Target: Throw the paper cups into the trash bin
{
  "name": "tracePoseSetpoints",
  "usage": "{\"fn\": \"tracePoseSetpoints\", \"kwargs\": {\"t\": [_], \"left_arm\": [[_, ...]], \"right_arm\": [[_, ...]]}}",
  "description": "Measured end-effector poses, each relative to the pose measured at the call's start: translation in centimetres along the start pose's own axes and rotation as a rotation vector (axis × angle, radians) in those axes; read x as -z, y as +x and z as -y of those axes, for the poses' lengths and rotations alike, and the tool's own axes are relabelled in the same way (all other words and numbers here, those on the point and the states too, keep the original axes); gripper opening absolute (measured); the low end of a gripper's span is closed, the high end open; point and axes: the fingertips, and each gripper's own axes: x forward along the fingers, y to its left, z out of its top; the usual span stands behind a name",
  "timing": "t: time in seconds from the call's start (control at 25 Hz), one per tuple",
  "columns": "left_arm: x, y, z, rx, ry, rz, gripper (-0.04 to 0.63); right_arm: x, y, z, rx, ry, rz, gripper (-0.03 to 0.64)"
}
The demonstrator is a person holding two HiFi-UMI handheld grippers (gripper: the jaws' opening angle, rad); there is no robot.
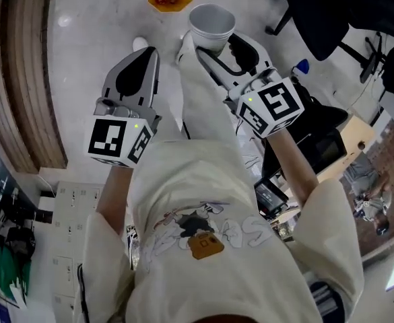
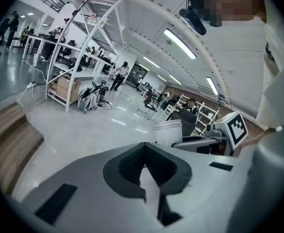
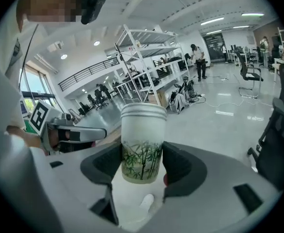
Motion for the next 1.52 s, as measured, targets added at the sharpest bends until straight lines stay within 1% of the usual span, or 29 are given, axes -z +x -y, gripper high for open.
{"fn": "tracePoseSetpoints", "kwargs": {"t": [0.08,0.16,0.36,0.52,0.72,0.88,1.0,1.08,1.2,1.52], "left_arm": [[1.8,1.7,-0.7,-0.002,0.002,-0.012,0.006],[2.7,2.7,-1.9,-0.013,-0.01,-0.021,0.006],[4.6,5.0,-5.5,-0.067,-0.078,-0.029,0.006],[7.3,7.8,-7.7,-0.095,-0.107,-0.025,0.006],[10.8,12.2,-10.6,-0.1,-0.091,-0.04,0.006],[14.3,15.9,-12.9,-0.096,-0.05,-0.073,0.005],[16.0,18.2,-14.2,-0.087,-0.029,-0.09,0.005],[17.3,19.5,-14.9,-0.083,-0.03,-0.098,0.006],[19.7,21.4,-16.3,-0.088,-0.027,-0.131,0.005],[25.2,26.5,-19.2,-0.115,-0.057,-0.137,0.005]], "right_arm": [[2.2,1.6,1.5,-0.01,-0.015,-0.028,0.267],[3.3,3.5,2.5,-0.016,-0.03,-0.058,0.267],[6.0,8.3,4.7,-0.036,-0.068,-0.125,0.267],[9.2,11.2,7.1,-0.041,-0.082,-0.148,0.267],[13.7,15.2,10.2,-0.058,-0.095,-0.189,0.267],[17.4,18.5,12.9,-0.061,-0.098,-0.203,0.267],[19.4,20.3,14.5,-0.052,-0.106,-0.204,0.267],[20.9,21.5,15.6,-0.041,-0.112,-0.209,0.267],[22.9,23.4,17.0,-0.031,-0.11,-0.21,0.267],[27.2,27.8,20.5,-0.04,-0.128,-0.237,0.267]]}}
